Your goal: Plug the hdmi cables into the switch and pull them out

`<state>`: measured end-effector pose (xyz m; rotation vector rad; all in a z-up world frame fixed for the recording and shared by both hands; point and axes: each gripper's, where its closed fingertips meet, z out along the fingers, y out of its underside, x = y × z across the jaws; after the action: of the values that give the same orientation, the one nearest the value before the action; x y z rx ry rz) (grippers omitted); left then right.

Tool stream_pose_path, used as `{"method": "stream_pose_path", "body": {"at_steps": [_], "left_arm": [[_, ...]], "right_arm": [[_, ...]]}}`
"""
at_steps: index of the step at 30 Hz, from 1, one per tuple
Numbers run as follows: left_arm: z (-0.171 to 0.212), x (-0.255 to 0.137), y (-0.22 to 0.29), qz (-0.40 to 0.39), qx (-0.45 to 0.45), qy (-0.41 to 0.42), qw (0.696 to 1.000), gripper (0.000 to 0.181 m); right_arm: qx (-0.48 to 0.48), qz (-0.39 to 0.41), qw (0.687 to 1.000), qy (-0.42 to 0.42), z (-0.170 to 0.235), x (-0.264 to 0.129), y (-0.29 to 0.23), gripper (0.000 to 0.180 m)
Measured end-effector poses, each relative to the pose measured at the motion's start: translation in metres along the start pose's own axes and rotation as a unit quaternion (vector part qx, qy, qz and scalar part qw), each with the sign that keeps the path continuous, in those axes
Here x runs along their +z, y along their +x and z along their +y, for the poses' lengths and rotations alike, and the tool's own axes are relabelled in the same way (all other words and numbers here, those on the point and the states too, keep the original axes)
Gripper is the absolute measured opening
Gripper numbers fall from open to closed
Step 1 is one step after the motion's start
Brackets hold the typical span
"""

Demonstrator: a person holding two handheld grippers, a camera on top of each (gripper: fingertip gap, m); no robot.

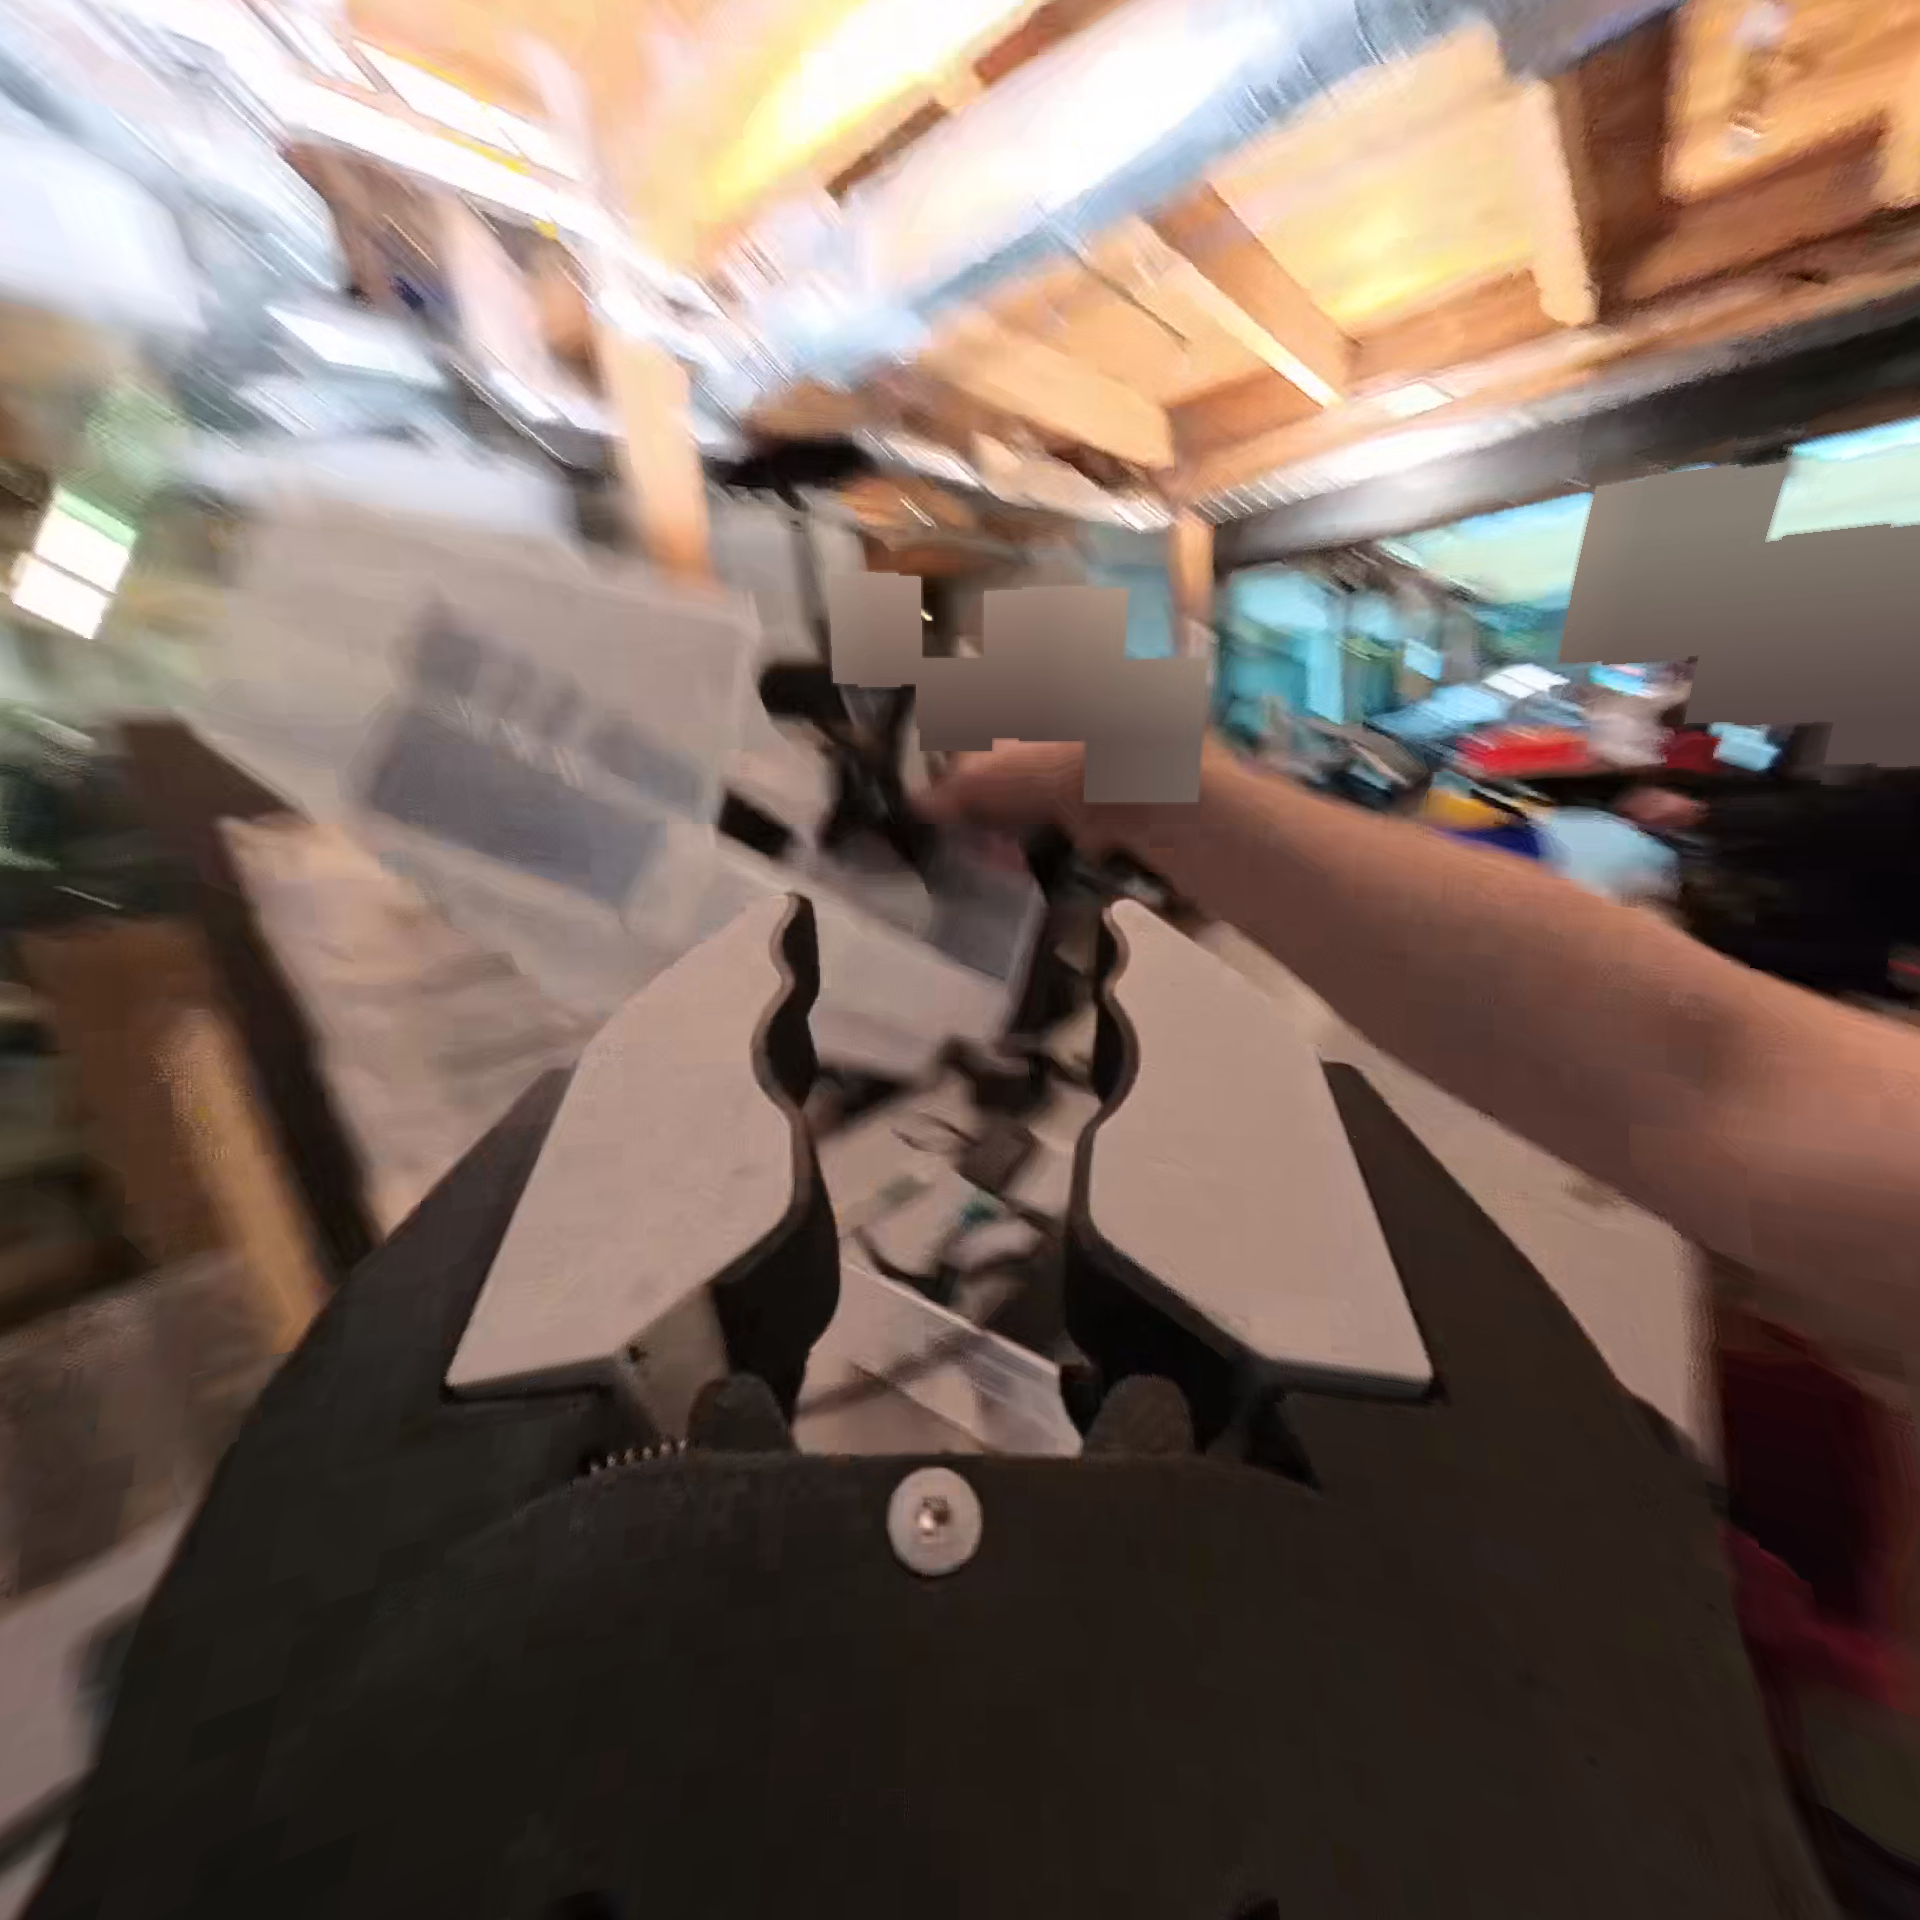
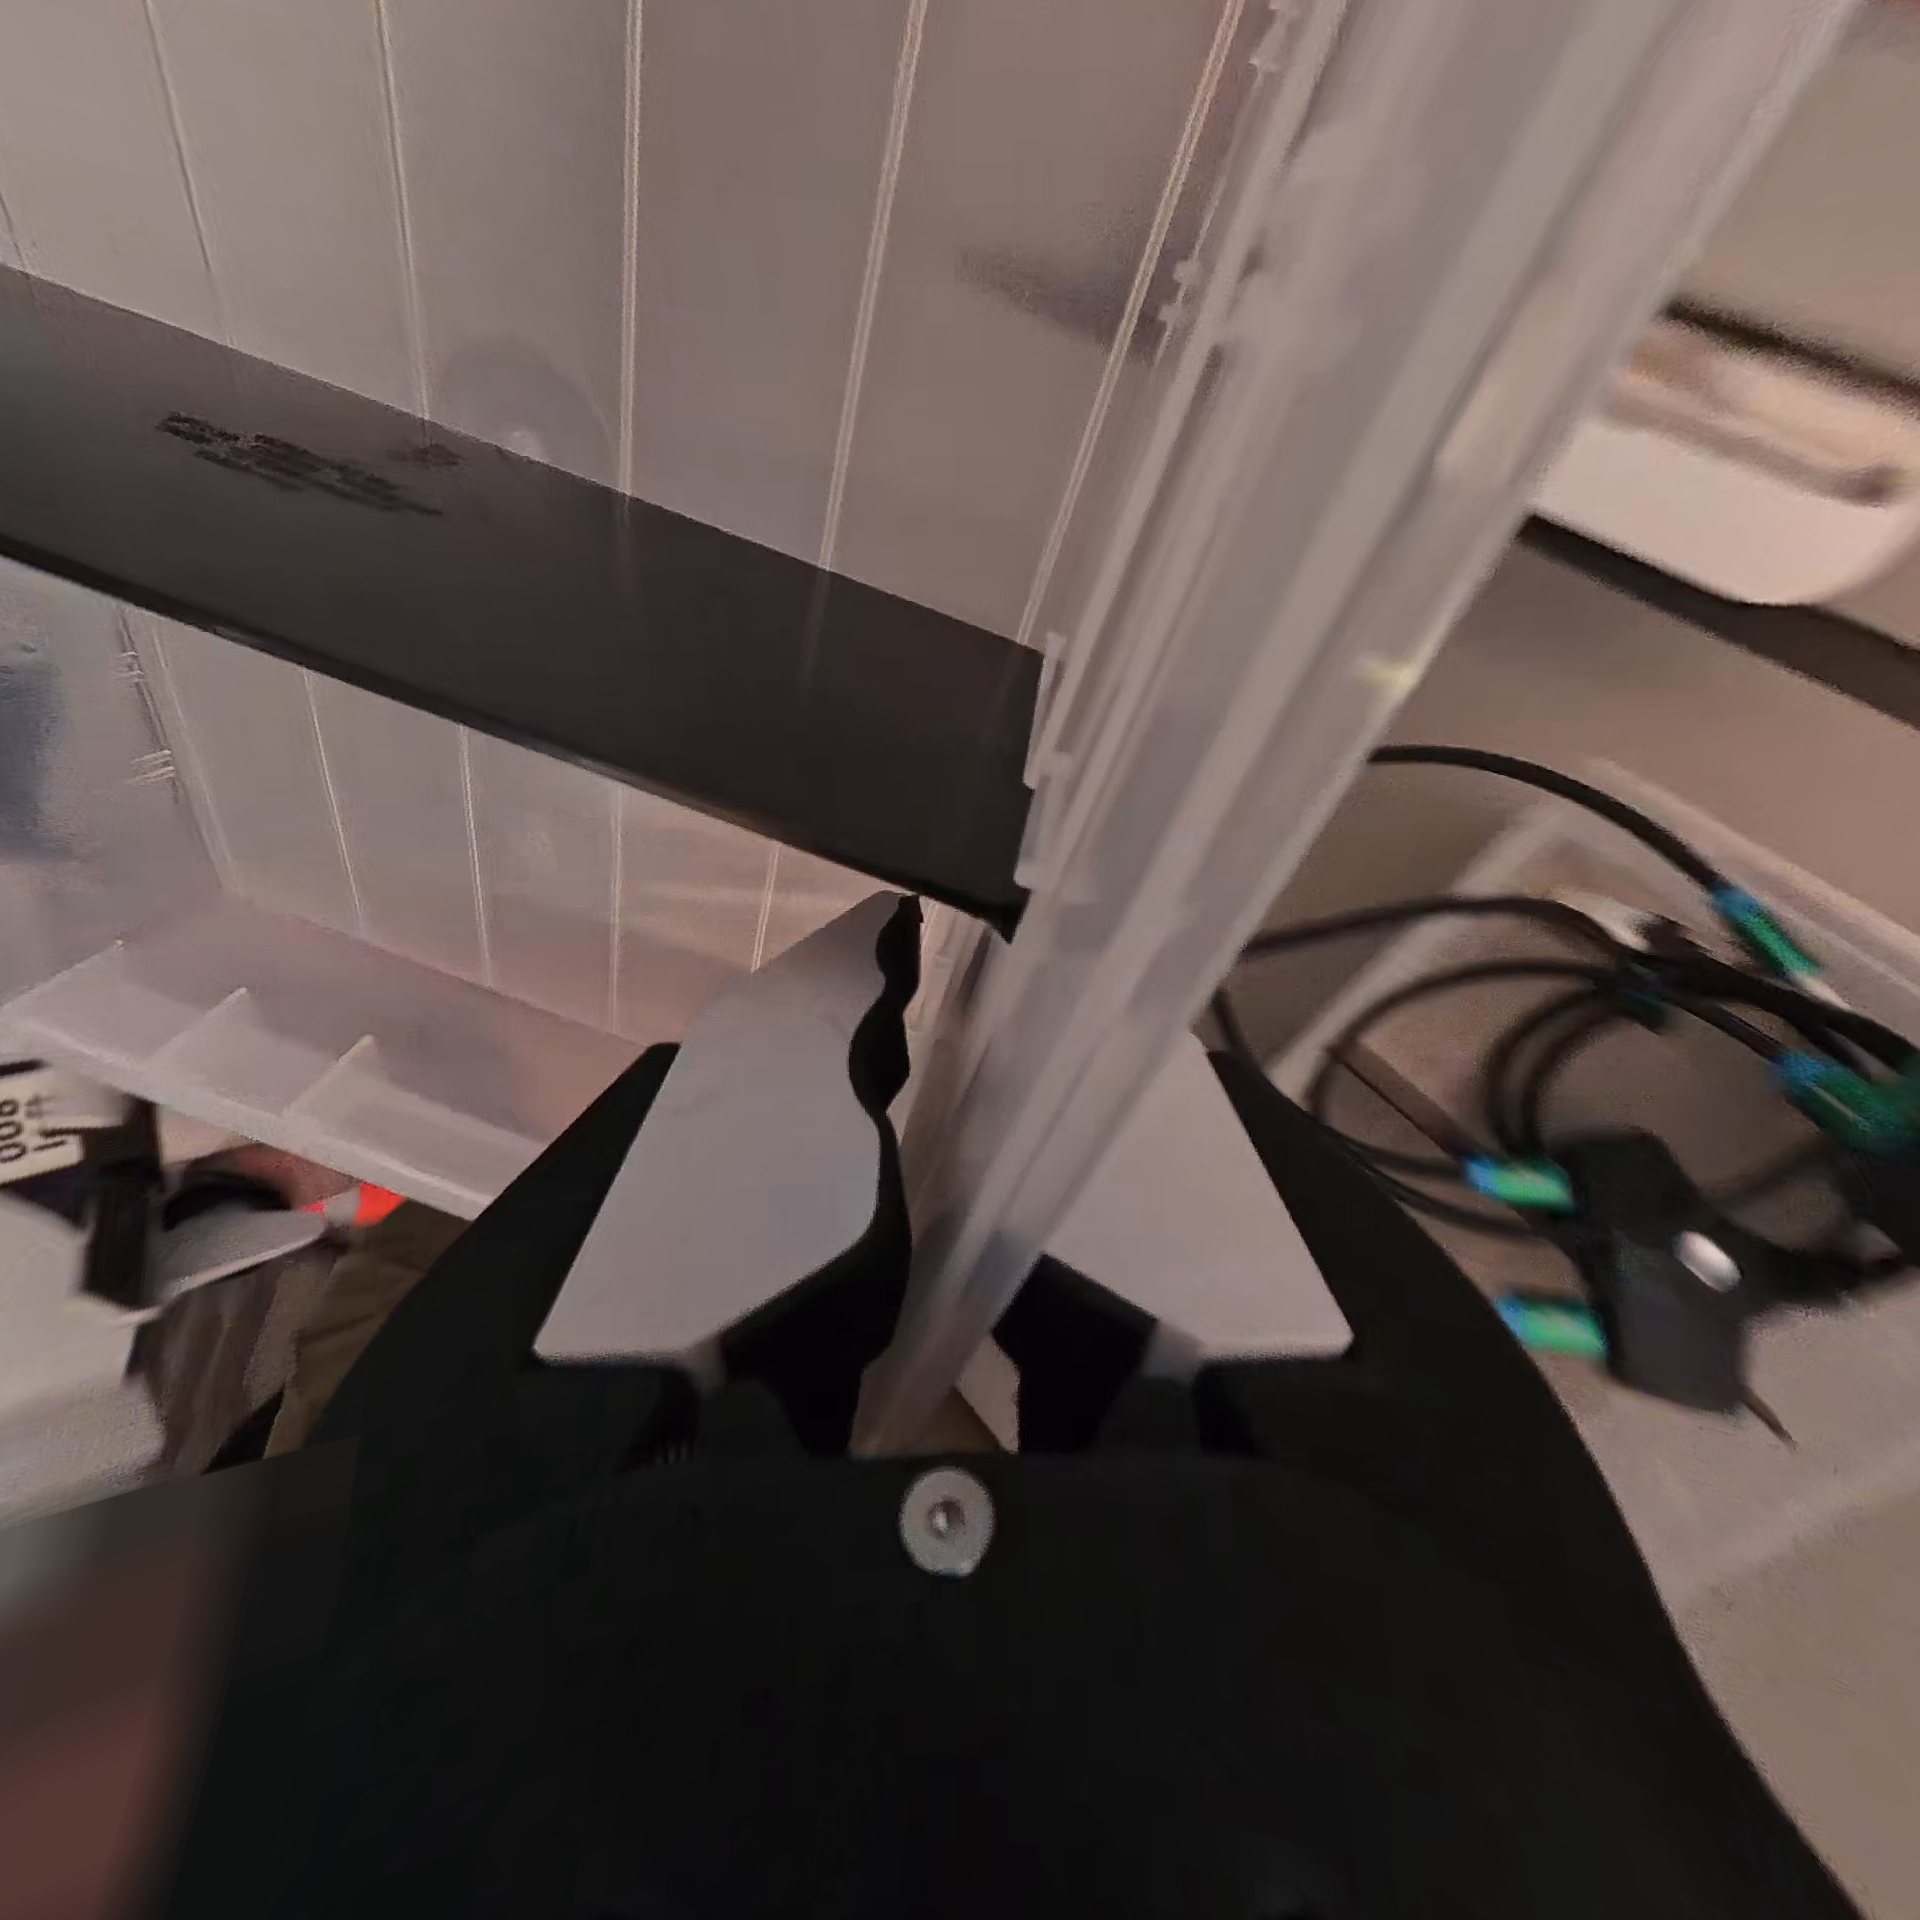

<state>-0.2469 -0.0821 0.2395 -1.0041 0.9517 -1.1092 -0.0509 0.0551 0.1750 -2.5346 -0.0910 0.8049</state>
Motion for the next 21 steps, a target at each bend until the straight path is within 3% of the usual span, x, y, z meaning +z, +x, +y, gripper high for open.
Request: {"method": "stream_pose_path", "body": {"at_steps": [1, 3, 5, 10, 16, 21], "left_arm": [[0.026, 0.016, 0.005, 0.045, -0.037, -0.056, 0.997, 0.05], [0.093, 0.048, 0.009, 0.096, -0.111, -0.192, 0.97, 0.068], [0.161, 0.077, 0.01, 0.1, -0.159, -0.294, 0.937, 0.08], [0.279, 0.117, 0.043, 0.109, -0.228, -0.406, 0.878, 0.098], [0.353, 0.129, 0.057, 0.066, -0.176, -0.465, 0.865, 0.097], [0.391, 0.129, 0.061, 0.065, -0.147, -0.513, 0.843, 0.098]], "right_arm": [[0.014, 0.02, 0.999, 0.028, 0.004, -0.027, 0.018, 0.01], [0.051, 0.069, 0.993, 0.08, 0.02, -0.078, 0.063, 0.01], [0.093, 0.121, 0.98, 0.124, 0.048, -0.124, 0.114, 0.01], [0.217, 0.225, 0.927, 0.206, 0.155, -0.206, 0.238, 0.008], [0.324, 0.314, 0.871, 0.192, 0.291, -0.24, 0.333, 0.009], [0.362, 0.323, 0.86, 0.159, 0.348, -0.227, 0.365, 0.009]]}}
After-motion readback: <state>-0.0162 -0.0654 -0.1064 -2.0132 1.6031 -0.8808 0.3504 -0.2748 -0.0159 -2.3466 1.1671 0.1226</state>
